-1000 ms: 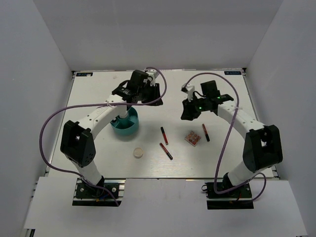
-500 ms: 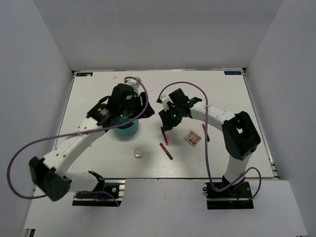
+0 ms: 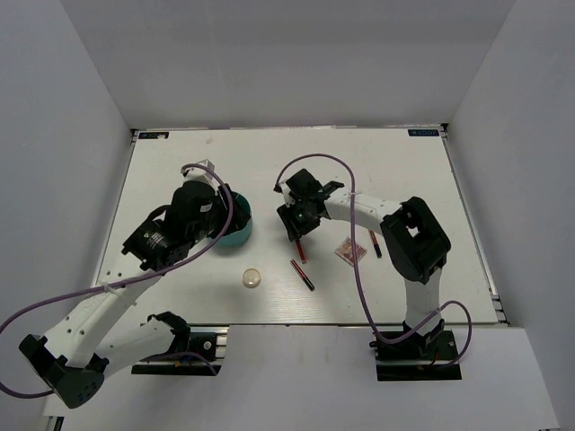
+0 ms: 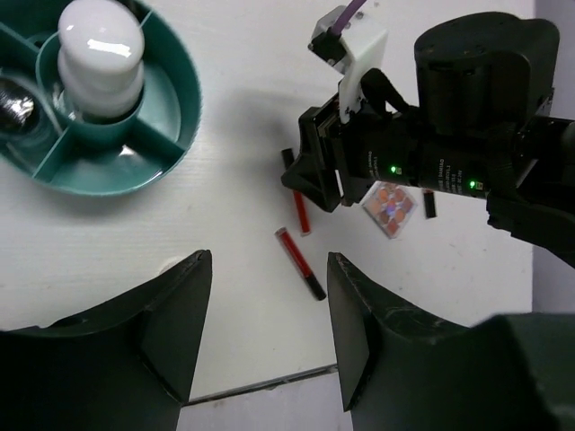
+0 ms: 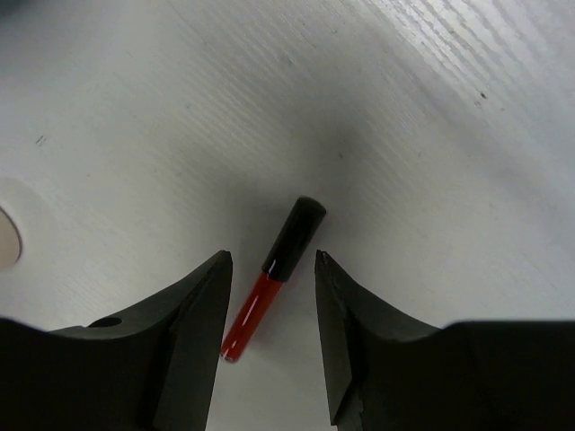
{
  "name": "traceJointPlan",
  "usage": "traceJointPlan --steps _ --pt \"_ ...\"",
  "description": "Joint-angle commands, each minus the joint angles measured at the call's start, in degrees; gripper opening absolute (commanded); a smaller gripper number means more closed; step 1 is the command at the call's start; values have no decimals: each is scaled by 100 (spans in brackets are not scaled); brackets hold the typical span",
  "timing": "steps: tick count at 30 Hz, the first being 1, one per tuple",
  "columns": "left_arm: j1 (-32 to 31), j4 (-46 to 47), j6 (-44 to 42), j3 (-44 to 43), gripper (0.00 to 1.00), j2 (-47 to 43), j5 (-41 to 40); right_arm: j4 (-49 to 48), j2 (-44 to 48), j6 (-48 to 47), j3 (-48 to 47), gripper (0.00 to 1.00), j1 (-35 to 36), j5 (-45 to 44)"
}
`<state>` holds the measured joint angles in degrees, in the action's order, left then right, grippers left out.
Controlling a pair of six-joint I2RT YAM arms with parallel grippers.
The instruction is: Organize the makeup
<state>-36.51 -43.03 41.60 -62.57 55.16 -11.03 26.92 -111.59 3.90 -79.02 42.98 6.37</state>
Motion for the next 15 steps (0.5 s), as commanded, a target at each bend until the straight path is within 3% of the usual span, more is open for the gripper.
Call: traceJointPlan --steps 1,7,15 --pt "4 -268 190 78 64 -216 -303 77 -301 313 -254 48 114 -373" --pt "4 -417 304 245 64 -470 -409 77 -495 313 -280 42 176 -549" --pt "4 -443 638 736 64 -699 -190 147 -486 164 -183 22 167 -453"
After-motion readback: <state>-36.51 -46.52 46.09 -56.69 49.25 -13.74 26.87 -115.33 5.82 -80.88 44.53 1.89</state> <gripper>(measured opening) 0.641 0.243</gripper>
